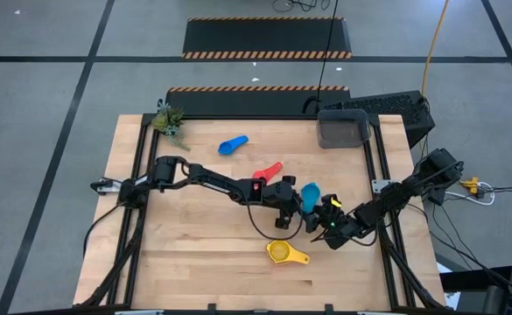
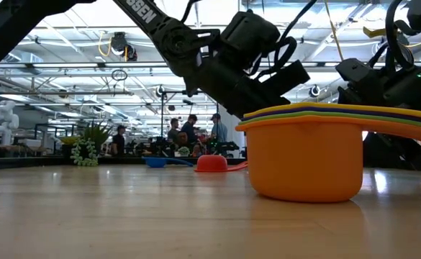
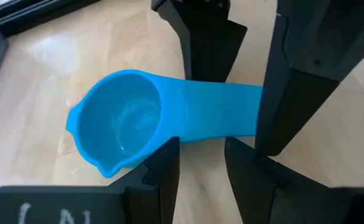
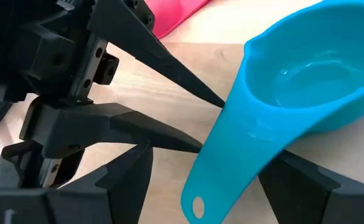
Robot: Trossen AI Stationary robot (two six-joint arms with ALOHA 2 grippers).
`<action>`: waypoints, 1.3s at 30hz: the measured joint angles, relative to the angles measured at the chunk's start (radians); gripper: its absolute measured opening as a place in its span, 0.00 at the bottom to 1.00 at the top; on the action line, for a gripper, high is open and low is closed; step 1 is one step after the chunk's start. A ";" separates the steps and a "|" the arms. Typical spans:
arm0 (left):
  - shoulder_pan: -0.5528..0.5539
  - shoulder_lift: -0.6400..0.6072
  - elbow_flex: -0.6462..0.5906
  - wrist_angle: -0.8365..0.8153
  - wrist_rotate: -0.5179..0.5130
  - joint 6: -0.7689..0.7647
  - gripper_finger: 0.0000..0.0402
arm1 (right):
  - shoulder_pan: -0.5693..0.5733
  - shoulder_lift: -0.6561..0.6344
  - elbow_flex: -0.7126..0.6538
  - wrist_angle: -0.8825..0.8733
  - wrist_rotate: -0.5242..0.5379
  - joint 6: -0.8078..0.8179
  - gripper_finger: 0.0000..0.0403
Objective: Nest measuring cups in basket
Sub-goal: Stack the light blue measuring cup on top of the yellow measuring cup
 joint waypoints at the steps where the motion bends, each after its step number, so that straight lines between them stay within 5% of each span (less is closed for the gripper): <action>1: 0.000 0.000 0.000 0.000 0.001 0.000 0.33 | 0.000 0.000 0.000 0.001 0.000 -0.004 0.66; 15: 0.000 0.000 0.000 -0.002 -0.003 -0.001 0.33 | -0.001 0.000 0.000 0.000 0.001 -0.005 0.62; 34: 0.000 -0.112 0.001 -0.200 -0.091 -0.024 0.33 | -0.002 0.000 0.000 -0.018 -0.078 -0.037 0.03; 39: -0.007 -0.135 0.000 -0.213 -0.111 -0.023 0.33 | -0.004 -0.023 0.000 -0.020 -0.155 -0.124 0.02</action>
